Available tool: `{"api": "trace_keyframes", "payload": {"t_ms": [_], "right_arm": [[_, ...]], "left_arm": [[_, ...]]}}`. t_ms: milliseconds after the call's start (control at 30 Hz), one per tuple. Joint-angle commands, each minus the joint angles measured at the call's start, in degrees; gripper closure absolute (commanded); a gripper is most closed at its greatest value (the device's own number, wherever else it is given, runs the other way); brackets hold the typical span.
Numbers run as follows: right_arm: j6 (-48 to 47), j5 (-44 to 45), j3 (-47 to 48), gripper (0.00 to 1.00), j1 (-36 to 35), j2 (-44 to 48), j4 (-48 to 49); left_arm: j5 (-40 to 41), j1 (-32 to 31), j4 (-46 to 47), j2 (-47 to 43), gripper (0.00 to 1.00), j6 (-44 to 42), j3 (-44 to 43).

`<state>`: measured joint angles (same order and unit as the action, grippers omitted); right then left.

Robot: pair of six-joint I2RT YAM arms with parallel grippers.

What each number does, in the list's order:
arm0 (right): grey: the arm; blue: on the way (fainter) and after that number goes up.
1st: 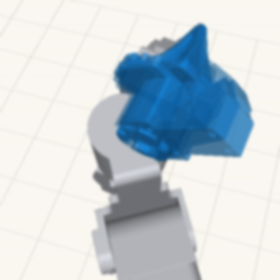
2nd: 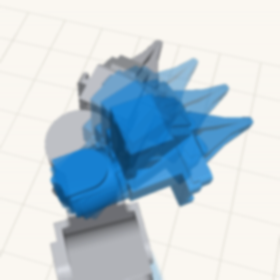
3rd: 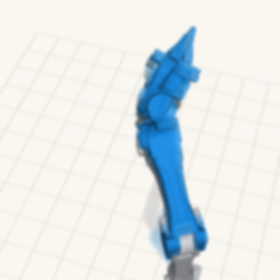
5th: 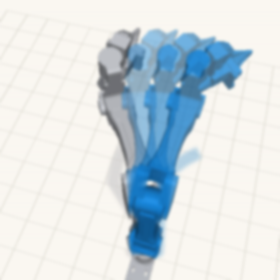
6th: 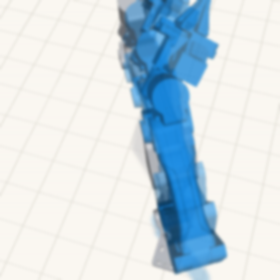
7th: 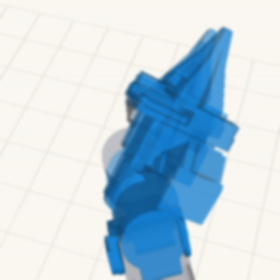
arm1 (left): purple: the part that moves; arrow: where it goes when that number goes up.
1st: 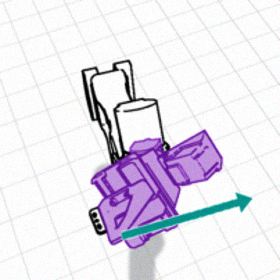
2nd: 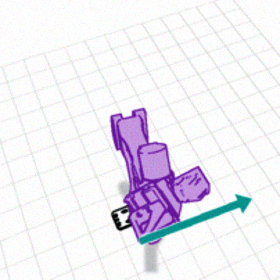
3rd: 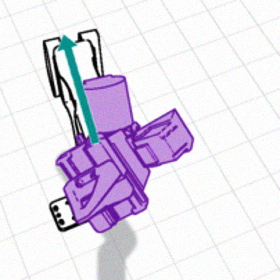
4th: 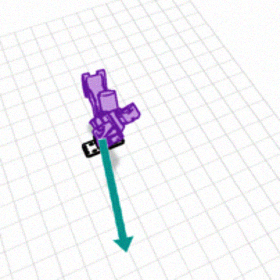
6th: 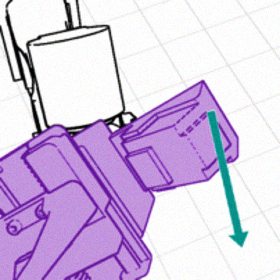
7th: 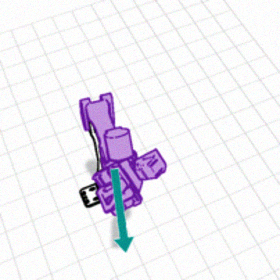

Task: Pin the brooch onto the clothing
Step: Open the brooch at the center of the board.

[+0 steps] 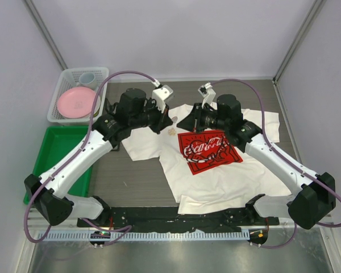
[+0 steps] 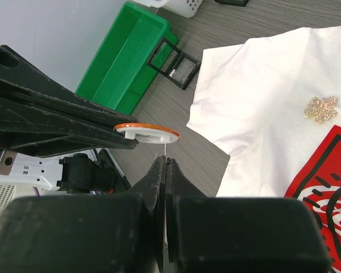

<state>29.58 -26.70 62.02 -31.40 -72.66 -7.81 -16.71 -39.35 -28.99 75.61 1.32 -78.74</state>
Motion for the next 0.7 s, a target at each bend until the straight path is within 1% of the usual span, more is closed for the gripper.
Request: {"api": "trace_keyframes", "payload": {"t_ms": [0, 33, 100, 133, 167, 200, 233, 300, 333, 433, 567, 667], "right_arm": [[-2.43, 0.87, 0.56, 0.99, 0.64, 0.77, 1.74], [-2.25, 0.08, 0.91, 0.99, 0.64, 0.86, 3.58], [-2.16, -1.24, 2.23, 0.96, 0.64, 1.29, 4.82], [-2.16, -1.77, 2.75, 0.93, 0.55, 1.38, 5.52], [-2.07, -2.82, 3.63, 0.86, 0.63, 1.56, 5.7], [-2.16, -3.18, 3.98, 0.82, 0.64, 1.65, 5.79], [-2.34, -3.53, 4.51, 0.76, 0.64, 1.82, 5.88], [-2.51, -4.15, 4.6, 0.69, 0.64, 2.87, 6.32], [-2.95, -4.24, 4.6, 0.64, 0.64, 3.23, 6.49], [-5.22, -4.33, 4.52, 0.56, 0.72, 4.46, 6.23], [-8.39, -4.24, 3.99, 0.55, 1.51, 4.9, 4.92], [-12.77, -4.5, 3.55, 0.55, 1.69, 4.81, 3.86]], "left_arm": [[-4.21, -0.29, 1.4, 0.41, 1.0, 2.19, -3.7], [-3.77, -0.29, 0.96, 0.76, 1.0, 2.28, -4.14], [-3.33, -0.37, 0.43, 1.9, 1.0, 2.37, -4.32], [-3.07, -0.37, 0.34, 1.99, 1.0, 2.46, -4.32], [-3.07, -0.37, 0.25, 2.6, 1.0, 2.46, -4.32], [-2.98, -0.37, 0.17, 2.78, 1.0, 2.54, -4.4], [-2.98, -0.37, 0.08, 2.96, 1.0, 2.54, -4.4], [-2.89, -0.37, -0.01, 3.22, 1.0, 2.72, -4.4], [-2.72, -0.37, -0.01, 3.22, 1.0, 2.72, -4.32], [-2.89, -0.29, 0.34, 3.05, 1.0, 2.98, -3.97], [-4.47, 0.24, 0.43, 2.87, 1.0, 3.77, -3.7], [-10.25, 1.82, 1.39, 2.87, 1.0, 6.58, -3.44]]}}
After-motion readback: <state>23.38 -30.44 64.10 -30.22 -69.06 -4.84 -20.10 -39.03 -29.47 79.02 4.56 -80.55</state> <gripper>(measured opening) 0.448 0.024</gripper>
